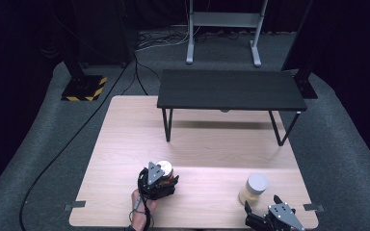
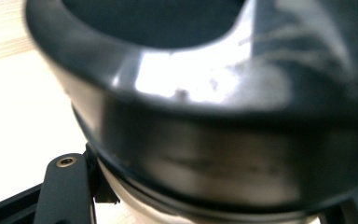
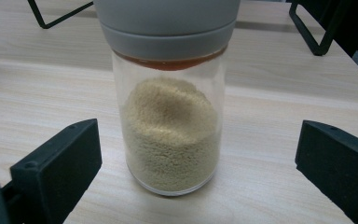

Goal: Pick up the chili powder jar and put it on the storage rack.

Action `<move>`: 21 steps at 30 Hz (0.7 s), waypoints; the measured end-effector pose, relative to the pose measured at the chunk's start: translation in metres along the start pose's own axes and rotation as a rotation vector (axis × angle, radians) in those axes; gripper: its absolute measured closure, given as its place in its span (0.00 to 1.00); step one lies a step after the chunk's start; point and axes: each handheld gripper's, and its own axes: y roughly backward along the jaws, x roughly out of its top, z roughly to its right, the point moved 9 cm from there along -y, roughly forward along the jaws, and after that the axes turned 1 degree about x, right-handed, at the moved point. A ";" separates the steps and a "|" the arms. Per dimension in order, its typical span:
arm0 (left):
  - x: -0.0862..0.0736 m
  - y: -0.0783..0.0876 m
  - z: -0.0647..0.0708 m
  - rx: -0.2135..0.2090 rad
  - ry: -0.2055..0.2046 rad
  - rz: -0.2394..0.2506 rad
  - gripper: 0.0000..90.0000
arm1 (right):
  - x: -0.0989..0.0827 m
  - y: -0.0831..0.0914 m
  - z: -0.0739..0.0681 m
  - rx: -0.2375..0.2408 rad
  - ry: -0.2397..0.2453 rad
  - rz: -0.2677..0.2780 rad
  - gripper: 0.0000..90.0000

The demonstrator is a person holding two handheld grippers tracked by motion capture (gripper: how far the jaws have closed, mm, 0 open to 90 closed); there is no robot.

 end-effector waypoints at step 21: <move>0.040 -0.008 -0.013 0.006 -0.061 0.013 0.35 | 0.000 0.001 0.001 0.009 -0.004 0.001 0.00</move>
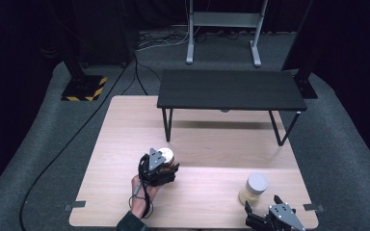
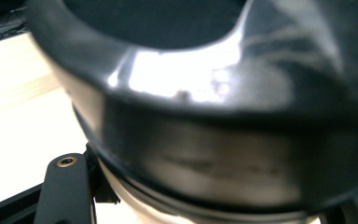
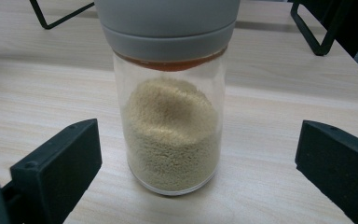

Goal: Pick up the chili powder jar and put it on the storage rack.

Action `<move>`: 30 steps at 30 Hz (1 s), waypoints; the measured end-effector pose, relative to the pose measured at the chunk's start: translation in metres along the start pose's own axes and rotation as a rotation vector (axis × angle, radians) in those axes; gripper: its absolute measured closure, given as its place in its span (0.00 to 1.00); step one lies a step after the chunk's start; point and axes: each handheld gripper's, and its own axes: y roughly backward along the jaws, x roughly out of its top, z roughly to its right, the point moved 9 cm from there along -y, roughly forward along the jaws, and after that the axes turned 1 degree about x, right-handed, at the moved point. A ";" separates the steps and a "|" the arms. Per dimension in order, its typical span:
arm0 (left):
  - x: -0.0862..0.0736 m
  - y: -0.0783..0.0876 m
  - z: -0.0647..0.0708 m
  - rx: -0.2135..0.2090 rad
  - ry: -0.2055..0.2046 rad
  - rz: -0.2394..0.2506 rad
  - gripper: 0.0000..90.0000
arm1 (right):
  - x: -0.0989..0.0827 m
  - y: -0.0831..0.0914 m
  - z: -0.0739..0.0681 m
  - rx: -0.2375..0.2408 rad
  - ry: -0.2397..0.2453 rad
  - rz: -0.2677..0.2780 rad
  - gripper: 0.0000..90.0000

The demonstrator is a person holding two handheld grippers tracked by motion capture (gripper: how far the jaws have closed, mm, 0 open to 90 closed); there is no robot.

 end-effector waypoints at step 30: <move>0.029 -0.020 -0.021 -0.020 -0.017 -0.008 0.35 | 0.001 -0.002 -0.006 0.010 0.019 -0.012 0.00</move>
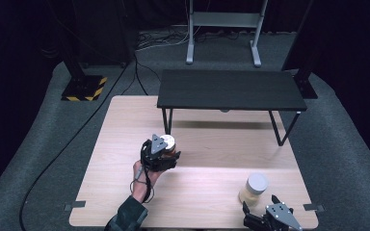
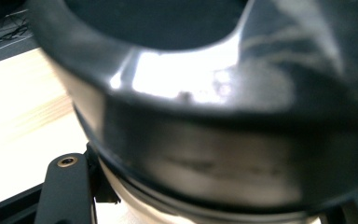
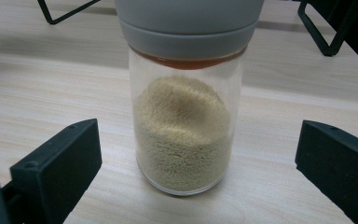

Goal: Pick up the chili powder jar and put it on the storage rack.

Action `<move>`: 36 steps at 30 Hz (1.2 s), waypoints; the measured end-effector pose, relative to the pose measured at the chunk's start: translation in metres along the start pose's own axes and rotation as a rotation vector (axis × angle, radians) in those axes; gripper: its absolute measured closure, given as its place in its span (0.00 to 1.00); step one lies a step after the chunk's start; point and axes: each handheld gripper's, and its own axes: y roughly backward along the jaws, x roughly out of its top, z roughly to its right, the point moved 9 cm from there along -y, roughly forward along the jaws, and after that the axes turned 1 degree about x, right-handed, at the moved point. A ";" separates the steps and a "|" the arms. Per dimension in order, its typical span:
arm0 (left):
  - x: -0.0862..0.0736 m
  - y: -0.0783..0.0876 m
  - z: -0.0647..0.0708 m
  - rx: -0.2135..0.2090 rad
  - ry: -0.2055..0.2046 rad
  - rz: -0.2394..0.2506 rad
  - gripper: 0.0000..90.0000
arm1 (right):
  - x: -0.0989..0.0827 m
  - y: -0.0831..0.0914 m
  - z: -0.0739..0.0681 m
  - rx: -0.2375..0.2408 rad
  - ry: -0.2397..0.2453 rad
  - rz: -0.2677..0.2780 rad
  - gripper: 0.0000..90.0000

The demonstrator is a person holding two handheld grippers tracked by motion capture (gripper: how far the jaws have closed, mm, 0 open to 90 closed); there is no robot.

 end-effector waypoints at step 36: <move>0.029 -0.015 -0.018 0.008 -0.029 -0.031 0.35 | 0.000 -0.004 -0.004 0.013 0.010 -0.016 0.00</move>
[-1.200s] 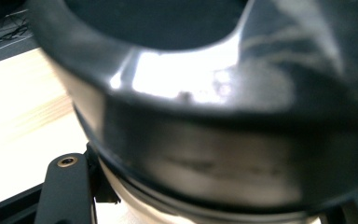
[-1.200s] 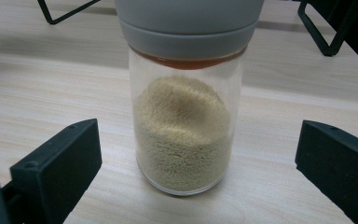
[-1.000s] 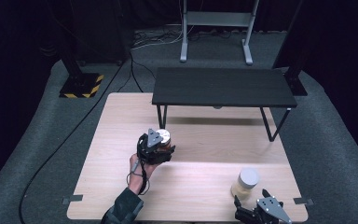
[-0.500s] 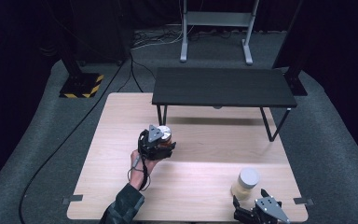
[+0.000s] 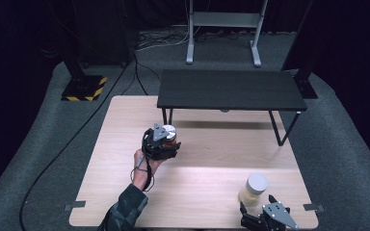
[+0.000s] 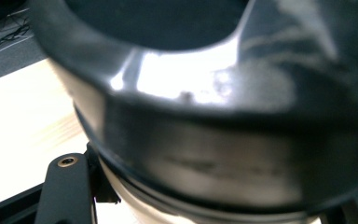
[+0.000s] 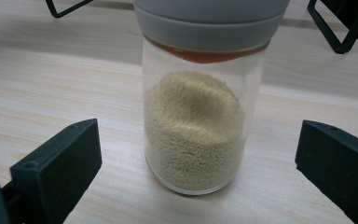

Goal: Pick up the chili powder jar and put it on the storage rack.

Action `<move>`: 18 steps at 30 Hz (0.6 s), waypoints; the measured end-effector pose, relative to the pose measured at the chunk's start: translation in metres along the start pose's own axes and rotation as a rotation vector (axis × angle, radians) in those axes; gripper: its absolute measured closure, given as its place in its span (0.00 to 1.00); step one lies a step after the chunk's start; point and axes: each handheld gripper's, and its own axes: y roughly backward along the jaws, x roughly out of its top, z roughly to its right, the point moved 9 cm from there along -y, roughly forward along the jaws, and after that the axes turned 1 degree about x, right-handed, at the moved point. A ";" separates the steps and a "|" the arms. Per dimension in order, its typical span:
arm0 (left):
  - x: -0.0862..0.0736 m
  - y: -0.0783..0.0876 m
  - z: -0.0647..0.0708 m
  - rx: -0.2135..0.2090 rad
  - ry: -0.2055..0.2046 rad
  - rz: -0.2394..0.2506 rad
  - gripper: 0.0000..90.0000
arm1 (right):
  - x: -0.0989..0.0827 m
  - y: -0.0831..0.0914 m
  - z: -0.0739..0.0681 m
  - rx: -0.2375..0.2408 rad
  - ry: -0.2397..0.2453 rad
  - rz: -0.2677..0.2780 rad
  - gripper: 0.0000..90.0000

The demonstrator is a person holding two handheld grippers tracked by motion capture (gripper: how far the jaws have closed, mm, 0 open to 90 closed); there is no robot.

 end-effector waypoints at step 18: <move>0.019 -0.001 -0.004 -0.020 -0.010 0.009 0.35 | 0.000 0.000 0.000 0.000 0.003 0.000 0.00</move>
